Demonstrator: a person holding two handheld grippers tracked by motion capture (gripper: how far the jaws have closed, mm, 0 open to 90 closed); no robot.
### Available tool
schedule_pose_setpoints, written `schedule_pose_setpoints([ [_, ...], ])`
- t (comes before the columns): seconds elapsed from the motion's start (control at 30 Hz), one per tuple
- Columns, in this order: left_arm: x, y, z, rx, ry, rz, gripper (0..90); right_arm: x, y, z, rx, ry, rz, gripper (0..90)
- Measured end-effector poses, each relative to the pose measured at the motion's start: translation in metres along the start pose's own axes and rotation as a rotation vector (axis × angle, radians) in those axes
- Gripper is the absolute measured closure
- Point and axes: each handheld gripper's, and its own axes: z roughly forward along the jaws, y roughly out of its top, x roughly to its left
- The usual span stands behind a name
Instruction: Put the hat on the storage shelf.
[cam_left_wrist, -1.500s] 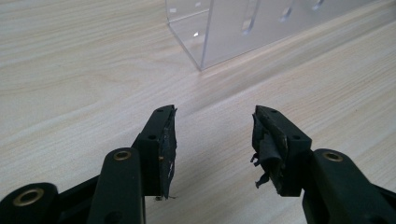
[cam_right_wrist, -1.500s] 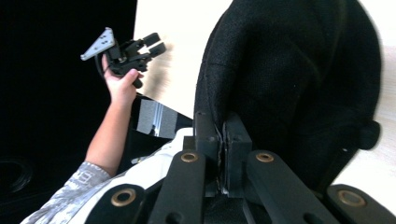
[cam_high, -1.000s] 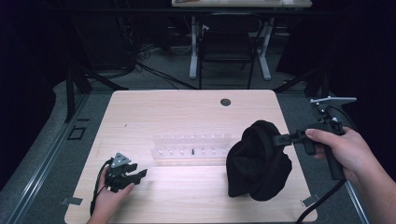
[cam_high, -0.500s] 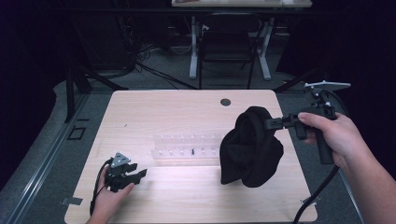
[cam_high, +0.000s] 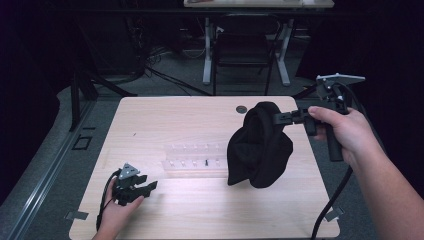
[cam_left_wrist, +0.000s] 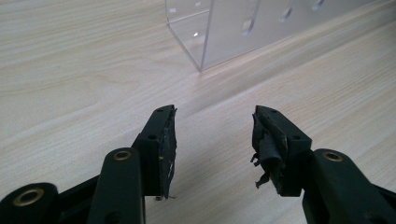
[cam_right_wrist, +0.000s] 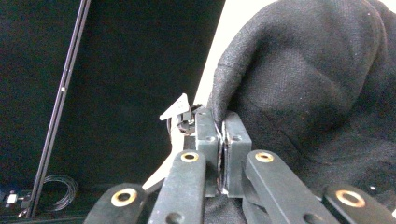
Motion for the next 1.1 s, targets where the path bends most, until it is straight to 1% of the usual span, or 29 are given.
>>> schedule_pose_setpoints([
  [0.23,0.0,0.0,0.001,0.001,0.0,-0.001,49.8,0.004,0.01,0.011,-0.003,0.006,-0.006,87.9],
  [0.37,-0.001,-0.001,0.002,0.0,-0.002,0.0,48.5,0.006,0.016,0.016,-0.015,0.006,-0.008,87.9],
  [0.4,-0.001,0.0,0.002,0.007,-0.002,0.002,47.8,0.006,0.018,0.017,-0.018,0.006,-0.009,87.9],
  [0.43,-0.002,-0.001,0.003,-0.008,0.0,0.0,47.5,0.006,0.019,0.018,-0.025,0.007,-0.007,87.9],
  [0.5,-0.002,-0.001,0.003,-0.008,-0.001,0.0,47.3,0.006,0.023,0.021,-0.035,0.01,-0.013,87.9],
  [0.53,-0.001,0.0,0.002,0.005,-0.005,0.002,47.3,0.007,0.026,0.024,-0.039,0.009,-0.014,87.9],
  [0.67,-0.001,-0.001,0.003,-0.014,-0.002,-0.003,46.9,0.007,0.033,0.03,-0.049,0.007,-0.017,87.8],
  [0.87,0.0,-0.001,0.003,-0.017,0.0,-0.005,46.3,0.006,0.043,0.04,-0.067,0.006,-0.012,87.9],
  [0.9,0.0,-0.001,0.003,-0.017,0.0,-0.004,46.2,0.006,0.044,0.041,-0.066,0.006,-0.017,87.9],
  [1.0,0.0,-0.001,0.003,-0.017,0.0,-0.004,45.9,0.007,0.048,0.046,-0.076,0.016,-0.019,87.9],
  [1.1,0.0,-0.001,0.003,-0.015,0.003,-0.005,45.7,0.006,0.052,0.053,-0.086,0.01,-0.016,87.9],
])
